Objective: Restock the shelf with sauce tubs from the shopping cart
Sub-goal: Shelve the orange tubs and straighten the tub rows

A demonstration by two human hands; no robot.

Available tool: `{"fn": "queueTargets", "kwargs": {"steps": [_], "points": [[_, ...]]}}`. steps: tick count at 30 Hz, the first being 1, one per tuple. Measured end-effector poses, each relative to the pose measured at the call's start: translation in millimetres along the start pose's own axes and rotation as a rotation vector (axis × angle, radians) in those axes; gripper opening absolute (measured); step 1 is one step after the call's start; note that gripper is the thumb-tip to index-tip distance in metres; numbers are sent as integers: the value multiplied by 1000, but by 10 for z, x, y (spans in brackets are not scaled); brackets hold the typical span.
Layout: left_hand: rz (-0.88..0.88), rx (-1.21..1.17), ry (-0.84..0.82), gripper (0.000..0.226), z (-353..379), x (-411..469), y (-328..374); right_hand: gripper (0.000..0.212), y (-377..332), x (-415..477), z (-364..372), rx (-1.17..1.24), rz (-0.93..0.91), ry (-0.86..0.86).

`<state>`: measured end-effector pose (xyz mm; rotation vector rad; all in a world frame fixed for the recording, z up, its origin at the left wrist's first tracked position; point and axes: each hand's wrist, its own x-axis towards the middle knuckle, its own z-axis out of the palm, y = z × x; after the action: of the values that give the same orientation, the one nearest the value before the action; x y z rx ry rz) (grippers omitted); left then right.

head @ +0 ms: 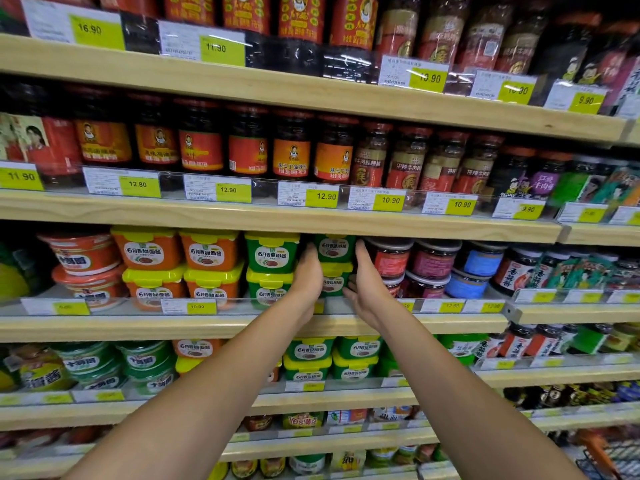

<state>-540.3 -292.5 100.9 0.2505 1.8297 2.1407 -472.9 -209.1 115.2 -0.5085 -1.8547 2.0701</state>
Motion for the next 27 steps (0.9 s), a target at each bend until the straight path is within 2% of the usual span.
{"fn": "queueTargets", "kwargs": {"steps": [5, 10, 13, 15, 21, 24, 27], "points": [[11, 34, -22, 63, 30, -37, 9, 41, 6, 51, 11, -9, 1, -2], [-9, 27, -20, 58, 5, -109, 55, 51, 5, 21, 2, -84, -1, 9], [-24, 20, -36, 52, -18, -153, 87, 82, 20, -34, 28, -208, 44, 39], [-26, 49, -48, 51, -25, -197, 91, 92, 38, -58, 16, -259, 60, 58], [-61, 59, -102, 73, -108, -251, 31, 82, -11, -243, 12, -279, 74, 73], [-97, 39, -132, 71, -161, -315, 70, 73, -15, -325, 18, -254, 65, 95], [-113, 22, -162, 60, -207, -393, 131, 73, -31, -401, 56, -230, 82, 108]]}}
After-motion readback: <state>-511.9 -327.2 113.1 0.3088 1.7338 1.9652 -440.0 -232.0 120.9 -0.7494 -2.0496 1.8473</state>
